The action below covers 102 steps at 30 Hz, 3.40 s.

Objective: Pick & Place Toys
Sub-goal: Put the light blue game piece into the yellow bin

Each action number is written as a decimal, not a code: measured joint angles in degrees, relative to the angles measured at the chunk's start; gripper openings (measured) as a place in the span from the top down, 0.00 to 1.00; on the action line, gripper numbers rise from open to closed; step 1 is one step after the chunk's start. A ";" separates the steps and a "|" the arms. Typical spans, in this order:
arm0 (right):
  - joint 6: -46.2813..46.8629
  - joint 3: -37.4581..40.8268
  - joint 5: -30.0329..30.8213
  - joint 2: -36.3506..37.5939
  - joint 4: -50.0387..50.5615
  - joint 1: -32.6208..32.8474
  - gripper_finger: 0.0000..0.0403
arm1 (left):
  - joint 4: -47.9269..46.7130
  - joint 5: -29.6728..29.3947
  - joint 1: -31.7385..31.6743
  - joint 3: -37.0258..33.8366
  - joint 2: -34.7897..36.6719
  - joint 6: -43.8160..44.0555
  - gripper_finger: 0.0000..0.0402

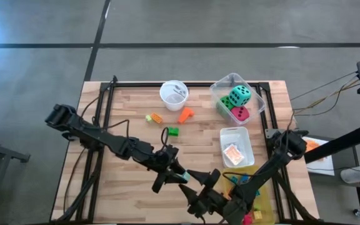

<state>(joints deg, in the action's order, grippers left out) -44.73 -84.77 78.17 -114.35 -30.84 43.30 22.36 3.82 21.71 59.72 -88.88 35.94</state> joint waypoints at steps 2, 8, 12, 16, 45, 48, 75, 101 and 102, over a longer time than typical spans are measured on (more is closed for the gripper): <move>-0.09 0.00 -0.11 0.07 0.03 -0.14 0.17 | -0.09 0.22 0.00 0.00 -0.13 0.00 0.67; -0.20 0.00 -0.16 0.24 0.03 -0.42 0.39 | 0.14 0.23 -0.02 0.02 -0.18 -0.15 0.67; -0.12 -0.04 -0.17 0.27 0.03 -0.67 0.55 | 0.38 0.22 -0.02 0.02 -0.18 -0.14 0.67; -0.70 -0.09 0.10 0.27 0.19 -0.83 0.67 | 0.73 0.23 -0.07 0.11 -0.18 0.28 0.67; 4.24 -0.24 5.74 4.19 1.02 5.01 0.67 | -15.27 -7.01 -0.07 0.41 2.44 -2.94 0.07; 4.91 -0.09 6.44 5.18 1.06 6.33 0.67 | -19.14 -10.14 -0.07 0.31 3.92 -2.91 0.11; 96.18 -2.75 -52.57 15.50 76.59 -0.06 0.67 | -41.72 -22.49 -1.58 -0.04 18.49 0.76 0.27; 112.91 4.88 -81.17 6.71 84.49 7.22 0.67 | -49.01 -28.34 -5.66 -0.15 18.27 3.08 0.27; 112.34 5.34 -81.31 6.47 83.66 7.21 0.67 | -49.01 -28.34 -5.68 -0.15 18.27 3.08 0.27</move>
<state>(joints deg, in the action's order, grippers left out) 67.61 -79.44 -3.14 -107.88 52.82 50.51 -26.65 -24.51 16.03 59.57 -70.61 39.03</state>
